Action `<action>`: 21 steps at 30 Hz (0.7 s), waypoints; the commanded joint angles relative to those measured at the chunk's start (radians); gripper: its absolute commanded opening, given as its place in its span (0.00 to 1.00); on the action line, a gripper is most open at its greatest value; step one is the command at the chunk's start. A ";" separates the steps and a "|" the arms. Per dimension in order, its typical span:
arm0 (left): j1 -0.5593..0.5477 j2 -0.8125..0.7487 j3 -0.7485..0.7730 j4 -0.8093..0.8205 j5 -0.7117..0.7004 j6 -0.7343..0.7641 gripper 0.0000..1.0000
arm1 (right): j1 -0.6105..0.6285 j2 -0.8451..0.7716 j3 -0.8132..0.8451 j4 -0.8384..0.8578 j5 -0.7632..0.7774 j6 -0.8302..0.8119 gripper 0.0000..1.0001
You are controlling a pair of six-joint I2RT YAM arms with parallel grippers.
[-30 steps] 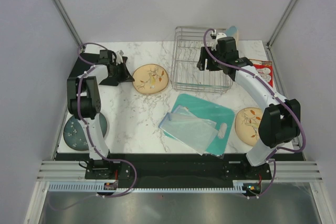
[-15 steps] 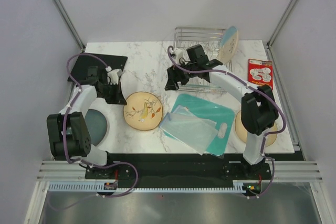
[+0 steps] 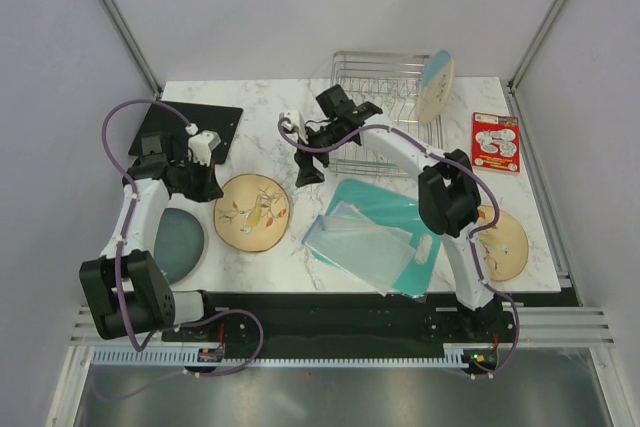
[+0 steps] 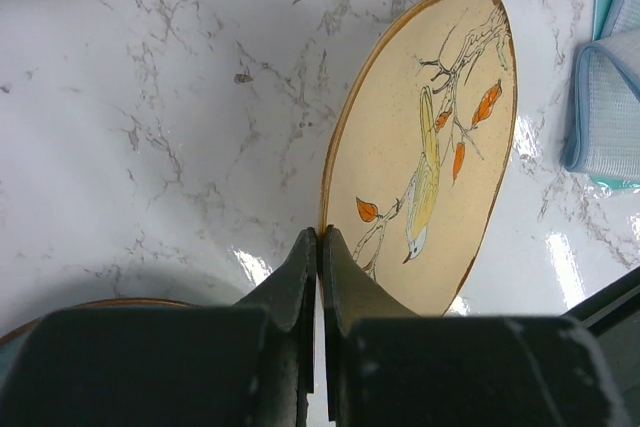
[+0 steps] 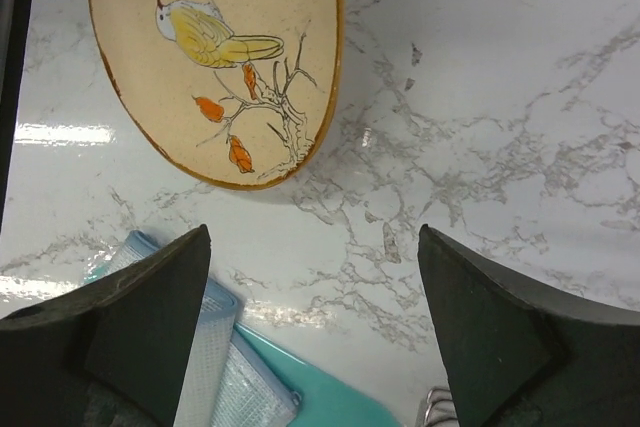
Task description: Load the plates into the dish rack
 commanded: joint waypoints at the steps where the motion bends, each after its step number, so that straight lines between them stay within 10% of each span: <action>1: 0.003 -0.025 0.052 0.053 0.102 0.103 0.02 | 0.005 0.044 0.031 -0.070 -0.151 -0.244 0.91; 21: 0.000 -0.059 0.047 0.199 0.198 0.063 0.02 | 0.099 0.266 0.122 0.414 -0.303 0.261 0.89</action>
